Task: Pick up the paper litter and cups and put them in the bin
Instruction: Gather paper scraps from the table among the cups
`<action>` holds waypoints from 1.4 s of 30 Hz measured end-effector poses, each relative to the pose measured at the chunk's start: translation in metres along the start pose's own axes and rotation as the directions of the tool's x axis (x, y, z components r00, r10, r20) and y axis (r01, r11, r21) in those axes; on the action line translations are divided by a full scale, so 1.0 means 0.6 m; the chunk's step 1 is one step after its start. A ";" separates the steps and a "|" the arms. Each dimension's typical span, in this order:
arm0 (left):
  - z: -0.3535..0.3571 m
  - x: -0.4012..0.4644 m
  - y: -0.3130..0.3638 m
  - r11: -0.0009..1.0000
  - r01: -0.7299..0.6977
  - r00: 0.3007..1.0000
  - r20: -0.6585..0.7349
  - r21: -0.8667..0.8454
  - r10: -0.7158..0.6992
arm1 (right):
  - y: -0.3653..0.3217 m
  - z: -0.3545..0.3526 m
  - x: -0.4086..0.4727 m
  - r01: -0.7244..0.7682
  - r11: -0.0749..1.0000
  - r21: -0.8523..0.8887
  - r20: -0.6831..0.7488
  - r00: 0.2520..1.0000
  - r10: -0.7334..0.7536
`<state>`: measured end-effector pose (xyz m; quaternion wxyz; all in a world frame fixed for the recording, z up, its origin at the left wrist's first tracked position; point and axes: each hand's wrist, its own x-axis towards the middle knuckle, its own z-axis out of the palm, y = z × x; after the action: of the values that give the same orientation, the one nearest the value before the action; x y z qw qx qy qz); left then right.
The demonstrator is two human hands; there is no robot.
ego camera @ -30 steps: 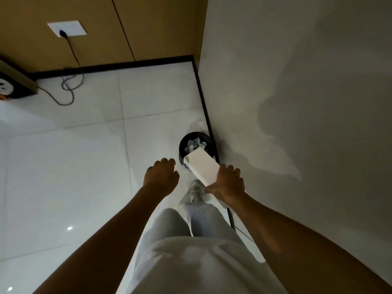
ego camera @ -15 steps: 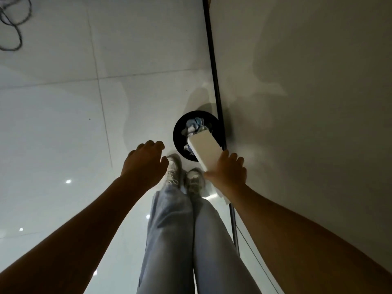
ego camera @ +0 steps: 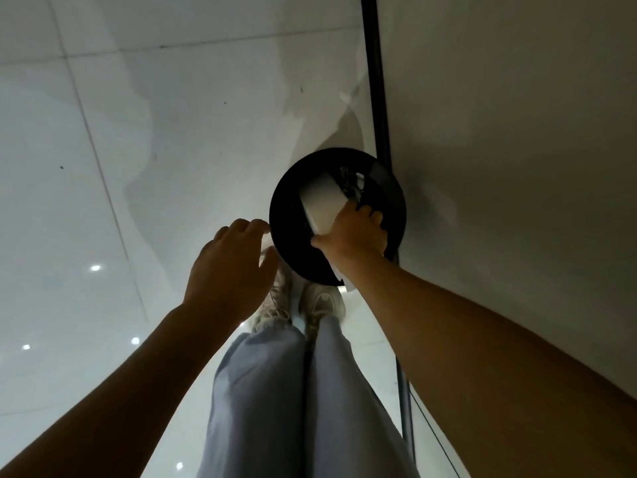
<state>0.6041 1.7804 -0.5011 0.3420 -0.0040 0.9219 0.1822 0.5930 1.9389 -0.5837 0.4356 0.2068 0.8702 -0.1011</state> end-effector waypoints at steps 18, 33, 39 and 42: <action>-0.034 0.005 -0.041 1.000 0.022 1.000 -0.003 0.009 -0.022 | -0.028 -0.017 -0.019 0.084 0.991 -0.106 -0.054 0.995 -0.090; -0.329 -0.423 0.053 0.972 0.229 0.952 -0.197 -0.041 -0.233 | -0.101 -0.330 -0.545 0.537 0.678 -0.502 -0.082 0.750 -0.656; -0.353 -0.676 0.016 0.884 0.388 0.834 -0.309 -0.260 -0.456 | -0.156 -0.314 -0.777 0.652 0.384 -0.653 0.075 0.560 -0.825; -0.321 -0.799 -0.030 0.802 0.484 0.740 -0.324 -0.351 -0.589 | -0.186 -0.249 -0.891 0.702 0.187 -0.687 0.191 0.423 -0.885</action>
<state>0.8528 1.6424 -0.0692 0.1715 -0.3519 0.9021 0.1814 0.7221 1.7468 -0.0667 0.2449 -0.4437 0.8611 0.0400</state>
